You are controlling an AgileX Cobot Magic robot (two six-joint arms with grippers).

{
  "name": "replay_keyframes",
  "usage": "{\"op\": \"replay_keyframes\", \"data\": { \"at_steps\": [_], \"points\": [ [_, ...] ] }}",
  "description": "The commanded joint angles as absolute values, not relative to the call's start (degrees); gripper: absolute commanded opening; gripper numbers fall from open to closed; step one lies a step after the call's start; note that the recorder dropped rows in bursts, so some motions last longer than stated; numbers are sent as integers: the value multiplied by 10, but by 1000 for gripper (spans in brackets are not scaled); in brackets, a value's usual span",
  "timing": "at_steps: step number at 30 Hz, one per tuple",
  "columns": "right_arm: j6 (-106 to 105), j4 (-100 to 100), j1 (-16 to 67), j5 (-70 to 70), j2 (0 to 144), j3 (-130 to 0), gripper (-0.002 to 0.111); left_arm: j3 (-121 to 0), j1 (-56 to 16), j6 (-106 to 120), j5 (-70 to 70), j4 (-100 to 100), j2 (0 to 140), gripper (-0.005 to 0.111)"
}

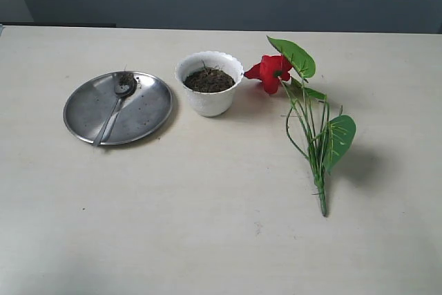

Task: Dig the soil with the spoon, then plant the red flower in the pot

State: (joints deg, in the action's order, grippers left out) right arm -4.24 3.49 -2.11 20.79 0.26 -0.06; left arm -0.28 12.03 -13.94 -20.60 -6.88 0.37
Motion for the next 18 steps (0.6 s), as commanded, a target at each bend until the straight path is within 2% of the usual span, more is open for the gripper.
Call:
{"op": "replay_keyframes", "data": {
  "at_steps": [1,18],
  "points": [
    [-43,34,-20,207,0,0,0,0,117,-143,-205,-61,0,0],
    [-43,34,-20,207,0,0,0,0,117,-8,-193,12,0,0]
  ]
}}
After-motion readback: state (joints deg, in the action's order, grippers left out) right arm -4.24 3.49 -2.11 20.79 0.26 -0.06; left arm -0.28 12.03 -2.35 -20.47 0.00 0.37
